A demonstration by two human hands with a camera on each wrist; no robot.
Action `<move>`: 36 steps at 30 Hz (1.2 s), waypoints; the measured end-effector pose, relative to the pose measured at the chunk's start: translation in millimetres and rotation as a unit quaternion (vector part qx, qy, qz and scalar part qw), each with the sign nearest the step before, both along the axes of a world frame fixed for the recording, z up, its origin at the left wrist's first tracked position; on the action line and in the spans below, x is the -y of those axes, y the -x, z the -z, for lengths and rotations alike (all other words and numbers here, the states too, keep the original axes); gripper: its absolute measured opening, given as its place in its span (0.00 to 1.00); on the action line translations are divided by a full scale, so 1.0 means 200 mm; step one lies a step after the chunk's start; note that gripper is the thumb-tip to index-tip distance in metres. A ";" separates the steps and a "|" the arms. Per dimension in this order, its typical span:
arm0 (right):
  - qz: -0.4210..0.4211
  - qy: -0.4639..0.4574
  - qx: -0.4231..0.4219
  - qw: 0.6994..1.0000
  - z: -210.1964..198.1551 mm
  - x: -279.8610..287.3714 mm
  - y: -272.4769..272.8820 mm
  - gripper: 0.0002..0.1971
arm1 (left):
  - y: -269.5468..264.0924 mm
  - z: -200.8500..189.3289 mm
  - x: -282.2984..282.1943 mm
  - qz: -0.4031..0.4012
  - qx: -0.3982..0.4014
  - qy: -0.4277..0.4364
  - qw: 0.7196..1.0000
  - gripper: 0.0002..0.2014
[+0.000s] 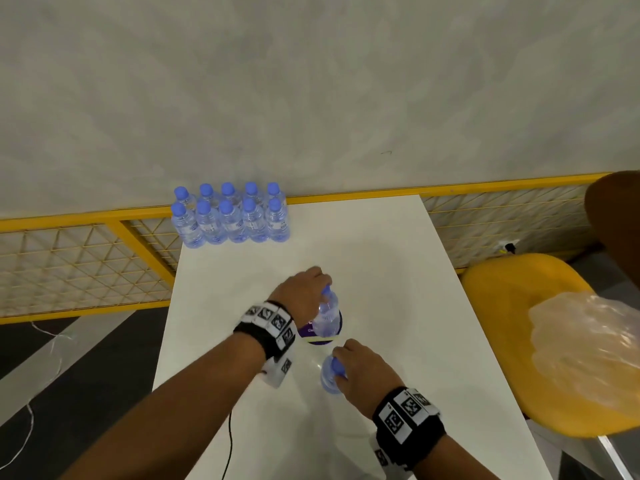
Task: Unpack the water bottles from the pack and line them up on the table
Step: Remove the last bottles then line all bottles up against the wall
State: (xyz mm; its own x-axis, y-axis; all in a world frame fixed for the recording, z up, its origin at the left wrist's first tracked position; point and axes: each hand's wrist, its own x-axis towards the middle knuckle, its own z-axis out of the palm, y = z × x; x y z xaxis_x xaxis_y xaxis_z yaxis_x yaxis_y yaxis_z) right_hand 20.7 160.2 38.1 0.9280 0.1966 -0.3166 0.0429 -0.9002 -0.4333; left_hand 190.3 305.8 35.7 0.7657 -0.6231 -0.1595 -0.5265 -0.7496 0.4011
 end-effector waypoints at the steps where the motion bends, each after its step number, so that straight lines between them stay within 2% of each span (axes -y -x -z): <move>1: -0.002 -0.005 -0.001 1.000 0.00 0.00 0.00 0.11 | -0.09 -0.04 0.00 -0.008 0.011 0.003 1.000 0.15; 4: -0.001 -0.017 -0.012 1.000 0.00 0.00 -0.01 0.11 | -0.41 -0.16 0.02 -0.037 0.054 -0.002 0.998 0.14; 8: 0.004 -0.033 -0.037 0.999 -0.04 0.02 -0.04 0.12 | -0.88 -0.24 0.07 -0.087 0.076 -0.055 0.992 0.15; 12: 0.008 -0.052 -0.076 0.996 -0.08 0.04 -0.10 0.13 | -1.24 -0.19 0.10 -0.096 0.088 -0.081 0.988 0.12; 16: 0.015 -0.061 -0.078 0.995 -0.11 0.06 -0.20 0.15 | -1.43 -0.09 0.12 -0.105 0.102 -0.132 0.980 0.13; 19: 0.018 -0.079 -0.050 0.995 -0.16 0.06 -0.33 0.16 | -1.50 -0.01 0.11 -0.110 0.099 -0.139 0.979 0.12; 22: 0.019 -0.086 0.000 0.996 -0.21 0.06 -0.54 0.12 | -1.54 0.05 0.09 -0.103 0.088 -0.140 0.981 0.11; 28: 0.000 -0.056 0.070 0.996 -0.23 0.03 -1.17 0.07 | -1.56 0.06 0.05 -0.079 0.082 -0.158 0.981 0.11; 30: 0.007 -0.043 0.083 0.996 -0.22 0.01 -1.36 0.07 | -1.54 0.03 0.02 -0.078 0.066 -0.143 0.984 0.14; 32: 0.014 -0.039 0.093 0.995 -0.20 0.00 -1.53 0.07 | -1.48 -0.02 -0.03 -0.092 0.064 -0.098 0.989 0.19; 34: 0.023 -0.036 0.091 0.995 -0.16 0.00 -1.66 0.07 | -1.34 -0.02 -0.14 -0.121 0.099 0.004 0.988 0.21; 36: 0.020 -0.022 0.085 0.996 -0.11 0.00 -1.78 0.07 | -1.09 -0.01 -0.27 -0.131 0.148 0.107 0.975 0.22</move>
State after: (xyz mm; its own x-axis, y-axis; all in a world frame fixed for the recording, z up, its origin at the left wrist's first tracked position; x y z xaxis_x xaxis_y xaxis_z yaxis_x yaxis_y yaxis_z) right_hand 376.2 160.3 60.4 0.9749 0.1687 -0.1452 0.0839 -0.8829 -0.4619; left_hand 408.6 359.3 38.1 0.8957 -0.3953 0.2035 -0.4446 -0.7899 0.4224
